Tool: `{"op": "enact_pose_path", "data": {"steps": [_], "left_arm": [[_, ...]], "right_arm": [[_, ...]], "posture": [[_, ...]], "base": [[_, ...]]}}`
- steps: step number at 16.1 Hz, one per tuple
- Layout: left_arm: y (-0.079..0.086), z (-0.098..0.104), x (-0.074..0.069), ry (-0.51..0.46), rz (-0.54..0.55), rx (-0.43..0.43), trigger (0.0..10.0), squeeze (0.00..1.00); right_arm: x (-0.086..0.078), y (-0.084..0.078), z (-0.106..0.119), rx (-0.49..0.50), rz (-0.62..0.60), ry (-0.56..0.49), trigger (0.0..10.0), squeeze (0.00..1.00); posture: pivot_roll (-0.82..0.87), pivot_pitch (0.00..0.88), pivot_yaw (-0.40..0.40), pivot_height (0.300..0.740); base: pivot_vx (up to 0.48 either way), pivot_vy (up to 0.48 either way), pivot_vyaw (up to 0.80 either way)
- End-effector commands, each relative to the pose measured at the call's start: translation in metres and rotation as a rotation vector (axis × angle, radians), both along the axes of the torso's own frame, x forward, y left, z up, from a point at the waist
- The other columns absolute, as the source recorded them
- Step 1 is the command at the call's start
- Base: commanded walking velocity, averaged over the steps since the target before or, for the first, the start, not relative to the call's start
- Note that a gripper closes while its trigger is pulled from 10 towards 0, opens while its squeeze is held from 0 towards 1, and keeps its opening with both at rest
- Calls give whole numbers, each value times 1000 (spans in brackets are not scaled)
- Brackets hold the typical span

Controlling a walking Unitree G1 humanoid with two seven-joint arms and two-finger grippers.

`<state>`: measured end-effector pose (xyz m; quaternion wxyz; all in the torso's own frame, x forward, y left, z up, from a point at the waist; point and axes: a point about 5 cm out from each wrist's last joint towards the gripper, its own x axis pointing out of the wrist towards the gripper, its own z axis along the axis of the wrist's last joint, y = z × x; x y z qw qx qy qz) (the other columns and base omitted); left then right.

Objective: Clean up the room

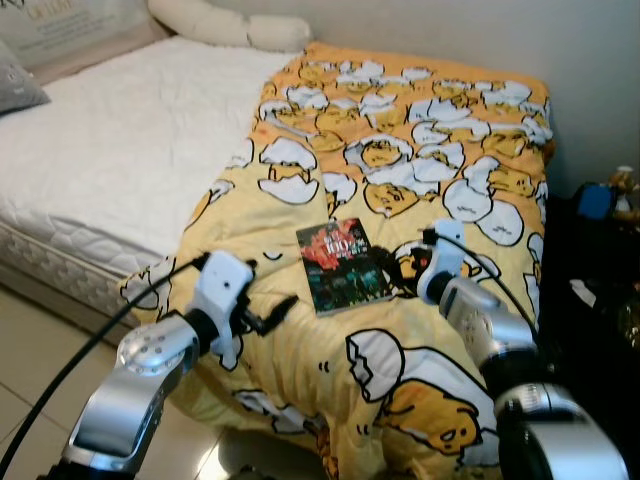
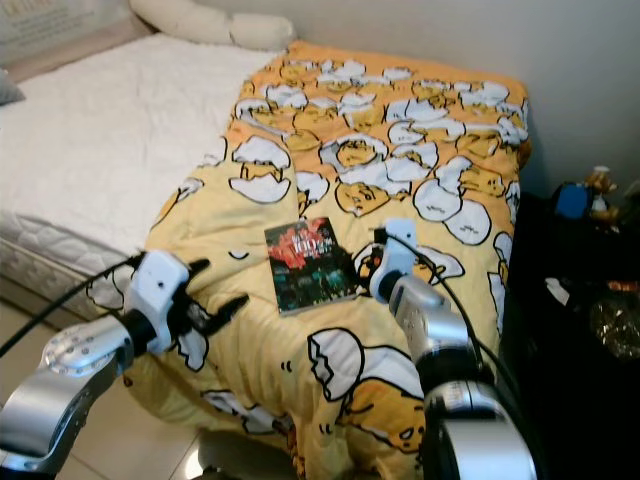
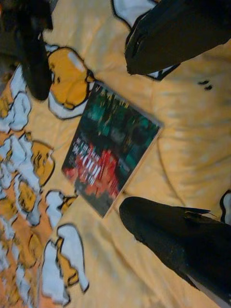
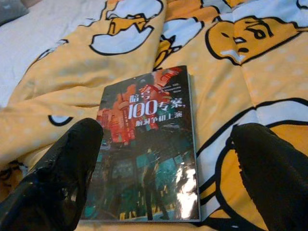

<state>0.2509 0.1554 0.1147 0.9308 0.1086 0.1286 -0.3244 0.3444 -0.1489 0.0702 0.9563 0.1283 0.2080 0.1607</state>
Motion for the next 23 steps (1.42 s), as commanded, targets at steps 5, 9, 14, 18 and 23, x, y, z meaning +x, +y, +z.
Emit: {"op": "enact_pose_path", "data": {"steps": [5,9,14,18,23], "left_arm": [[5,8,-7,21,-47,11,10000,1000],[14,9,-16,43,-40,23,10000,1000],[16,10,-24,64,-25,25,10000,1000],[18,9,-28,74,-2,31,10000,1000],[16,5,-33,108,-22,38,10000,1000]], "right_arm": [[5,1,-7,110,-19,84,10000,1000],[3,4,-11,203,-19,109,10000,1000],[2,10,-13,279,4,133,10000,1000],[-2,12,-18,275,30,175,10000,1000],[-20,14,-42,184,37,329,10000,1000]], "posture": [[-9,129,39,740],[10,163,39,740],[26,188,24,740],[33,208,9,740],[27,222,10,740]], "base": [[0,0,0],[0,0,0],[0,0,0],[0,0,0],[0,0,0]]}}
